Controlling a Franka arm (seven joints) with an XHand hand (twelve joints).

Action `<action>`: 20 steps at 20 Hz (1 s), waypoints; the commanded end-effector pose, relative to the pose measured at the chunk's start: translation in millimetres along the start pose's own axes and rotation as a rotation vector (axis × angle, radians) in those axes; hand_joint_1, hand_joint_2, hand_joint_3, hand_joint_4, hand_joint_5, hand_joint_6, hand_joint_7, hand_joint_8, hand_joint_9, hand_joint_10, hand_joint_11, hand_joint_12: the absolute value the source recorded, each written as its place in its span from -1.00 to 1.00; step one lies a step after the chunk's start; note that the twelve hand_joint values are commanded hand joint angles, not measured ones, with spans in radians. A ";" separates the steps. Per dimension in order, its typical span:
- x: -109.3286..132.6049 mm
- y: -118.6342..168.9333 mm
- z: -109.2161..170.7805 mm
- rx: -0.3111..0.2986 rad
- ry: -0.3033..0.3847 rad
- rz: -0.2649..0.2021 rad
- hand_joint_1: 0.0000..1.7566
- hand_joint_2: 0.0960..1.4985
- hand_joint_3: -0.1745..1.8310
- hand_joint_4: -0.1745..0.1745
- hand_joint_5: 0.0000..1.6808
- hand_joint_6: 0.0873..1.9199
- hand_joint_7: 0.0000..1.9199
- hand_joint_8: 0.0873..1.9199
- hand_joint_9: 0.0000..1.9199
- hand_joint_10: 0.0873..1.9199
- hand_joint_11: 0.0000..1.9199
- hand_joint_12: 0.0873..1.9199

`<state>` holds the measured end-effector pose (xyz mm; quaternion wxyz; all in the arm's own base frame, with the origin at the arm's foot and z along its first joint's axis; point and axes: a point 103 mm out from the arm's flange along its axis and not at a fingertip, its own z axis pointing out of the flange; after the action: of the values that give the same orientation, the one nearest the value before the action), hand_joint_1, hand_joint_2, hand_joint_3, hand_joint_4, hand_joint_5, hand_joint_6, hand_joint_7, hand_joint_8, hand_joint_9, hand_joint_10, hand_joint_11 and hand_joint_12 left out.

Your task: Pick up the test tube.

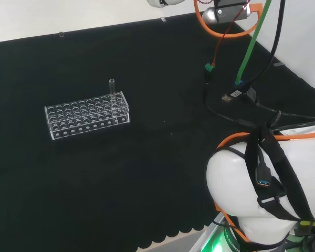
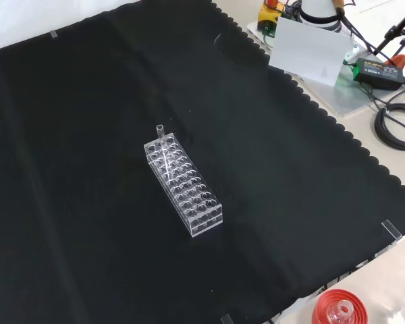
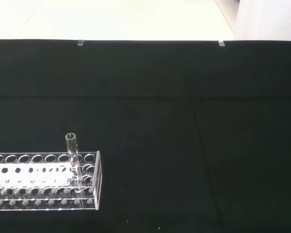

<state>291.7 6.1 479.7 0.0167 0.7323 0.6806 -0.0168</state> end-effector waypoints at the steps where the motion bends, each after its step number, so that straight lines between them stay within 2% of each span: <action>1: 4.1 4.7 9.7 0.011 -0.015 -0.024 -0.49 0.08 -0.60 -0.09 -0.97 -1.00 -1.00 -0.75 -0.97 -0.38 -0.92 0.38; 4: 6.5 7.1 19.7 0.046 -0.013 -0.056 -0.43 0.00 -0.59 -0.07 -0.96 -1.00 -1.00 -0.64 -0.93 -0.23 -0.85 0.42; 9: 9.5 15.7 45.4 0.090 -0.012 -0.076 -0.40 -0.05 -0.60 -0.05 -0.95 -1.00 -1.00 -0.62 -0.92 -0.21 -0.82 0.42; 11: 11.3 19.0 53.8 0.097 -0.024 -0.086 -0.38 -0.07 -0.60 -0.05 -0.95 -1.00 -1.00 -0.62 -0.92 -0.21 -0.81 0.42; 14: 14.9 23.8 68.1 0.104 -0.029 -0.096 -0.32 -0.14 -0.58 -0.07 -0.95 -1.00 -0.94 -0.47 -0.91 -0.21 -0.80 0.41; 17: 18.9 27.1 80.6 0.107 -0.019 -0.106 -0.28 -0.19 -0.58 -0.10 -0.95 -1.00 -0.91 -0.42 -0.88 -0.20 -0.78 0.41; 20: 22.2 29.6 91.3 0.108 -0.018 -0.111 -0.24 -0.23 -0.56 -0.14 -0.93 -1.00 -0.84 -0.38 -0.78 -0.21 -0.73 0.40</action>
<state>318.8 16.7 404.2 -0.0143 0.6988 0.7126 -0.0601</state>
